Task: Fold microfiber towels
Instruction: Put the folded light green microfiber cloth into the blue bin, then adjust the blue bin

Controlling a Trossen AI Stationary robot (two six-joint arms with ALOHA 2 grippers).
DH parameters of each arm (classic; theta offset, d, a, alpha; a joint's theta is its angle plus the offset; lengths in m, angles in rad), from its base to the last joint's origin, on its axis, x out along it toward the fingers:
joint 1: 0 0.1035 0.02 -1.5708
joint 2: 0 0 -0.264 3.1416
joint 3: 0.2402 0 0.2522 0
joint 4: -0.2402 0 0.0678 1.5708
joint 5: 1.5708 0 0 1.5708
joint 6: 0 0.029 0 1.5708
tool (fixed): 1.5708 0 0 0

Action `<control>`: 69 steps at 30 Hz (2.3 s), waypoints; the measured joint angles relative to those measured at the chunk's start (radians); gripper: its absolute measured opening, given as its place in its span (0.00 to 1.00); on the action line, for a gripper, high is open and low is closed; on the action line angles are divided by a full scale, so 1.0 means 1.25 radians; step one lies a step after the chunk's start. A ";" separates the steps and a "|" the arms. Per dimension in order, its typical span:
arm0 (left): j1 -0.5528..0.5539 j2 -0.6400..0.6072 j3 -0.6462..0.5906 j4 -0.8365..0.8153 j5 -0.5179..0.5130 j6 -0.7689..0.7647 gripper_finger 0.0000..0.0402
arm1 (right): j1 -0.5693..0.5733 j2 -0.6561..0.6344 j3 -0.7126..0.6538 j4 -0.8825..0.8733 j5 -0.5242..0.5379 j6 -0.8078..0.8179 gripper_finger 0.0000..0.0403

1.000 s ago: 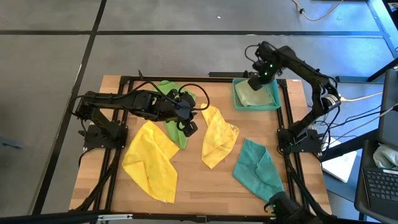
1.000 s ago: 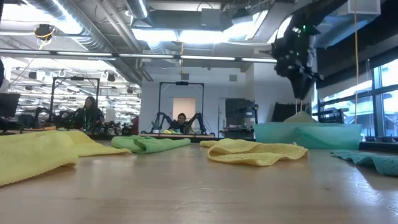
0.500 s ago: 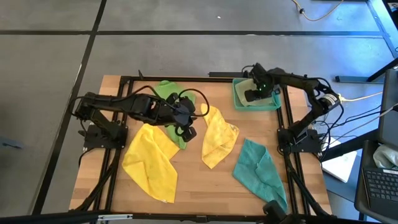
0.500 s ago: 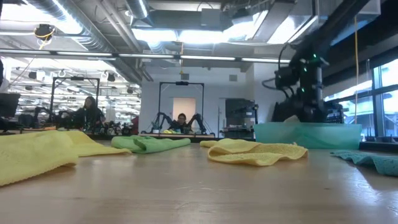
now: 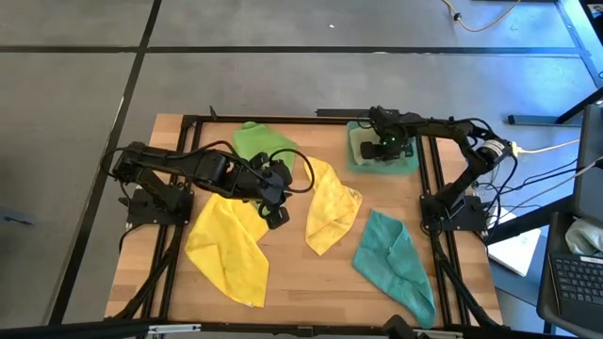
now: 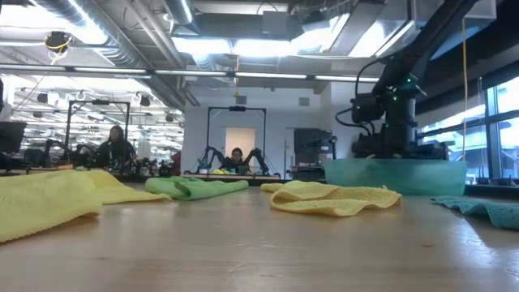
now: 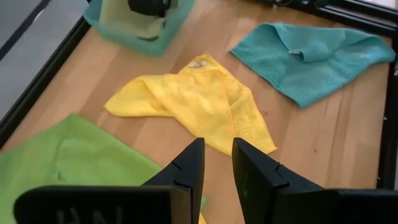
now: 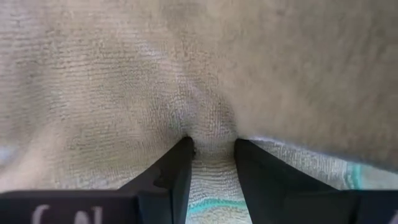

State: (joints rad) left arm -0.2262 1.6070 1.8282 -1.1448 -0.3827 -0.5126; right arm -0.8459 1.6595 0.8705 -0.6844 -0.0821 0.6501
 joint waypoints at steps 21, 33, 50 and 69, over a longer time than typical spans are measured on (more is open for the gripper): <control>0.012 0.000 0.000 0.001 -0.061 0.020 0.18 | 0.008 -0.005 0.366 -0.093 0.033 -0.279 0.29; 0.050 0.000 0.000 0.009 -0.062 0.021 0.18 | -0.072 0.053 0.334 -0.163 0.032 -0.279 0.24; 0.051 0.000 0.000 0.010 -0.056 0.010 0.18 | -0.091 0.056 0.186 -0.156 0.170 -0.371 0.19; 0.045 0.000 0.000 0.010 -0.033 0.010 0.18 | -0.089 -0.034 0.213 -0.181 0.236 -0.402 0.19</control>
State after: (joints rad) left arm -0.1697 1.6070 1.8282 -1.1321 -0.4239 -0.5005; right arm -0.9569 1.6170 1.1370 -0.9102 0.2133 0.1470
